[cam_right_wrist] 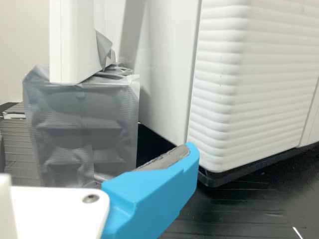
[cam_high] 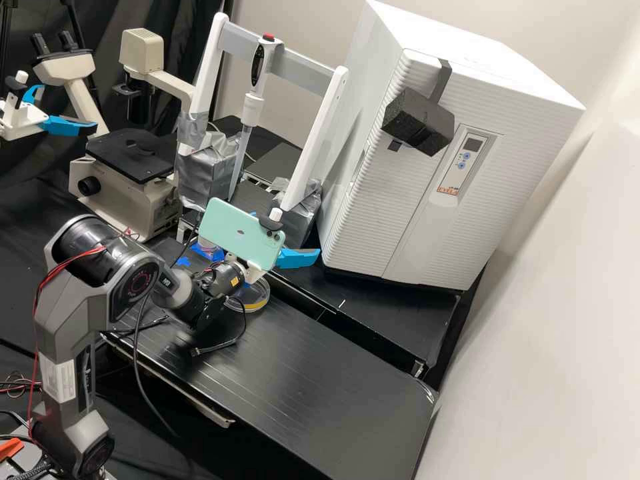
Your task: Open the lid
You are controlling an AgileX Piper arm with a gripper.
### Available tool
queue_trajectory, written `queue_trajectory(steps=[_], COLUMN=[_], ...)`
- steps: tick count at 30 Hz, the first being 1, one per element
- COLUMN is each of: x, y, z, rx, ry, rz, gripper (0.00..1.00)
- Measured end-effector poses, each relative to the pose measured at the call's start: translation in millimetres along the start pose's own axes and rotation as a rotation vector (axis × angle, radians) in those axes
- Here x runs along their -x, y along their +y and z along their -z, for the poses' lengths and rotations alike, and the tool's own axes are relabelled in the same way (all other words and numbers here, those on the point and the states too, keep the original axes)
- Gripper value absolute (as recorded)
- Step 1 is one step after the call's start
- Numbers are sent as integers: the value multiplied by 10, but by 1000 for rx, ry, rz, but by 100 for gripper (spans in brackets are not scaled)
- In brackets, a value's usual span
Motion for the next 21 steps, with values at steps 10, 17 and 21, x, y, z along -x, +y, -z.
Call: queue_trajectory(steps=[10, 17, 21], x=[9, 282, 524], y=[-7, 24, 68], z=[-7, -3, -14], rx=[0, 5, -7], ry=[-2, 28, 75], rz=[2, -11, -40], gripper=[100, 100, 100])
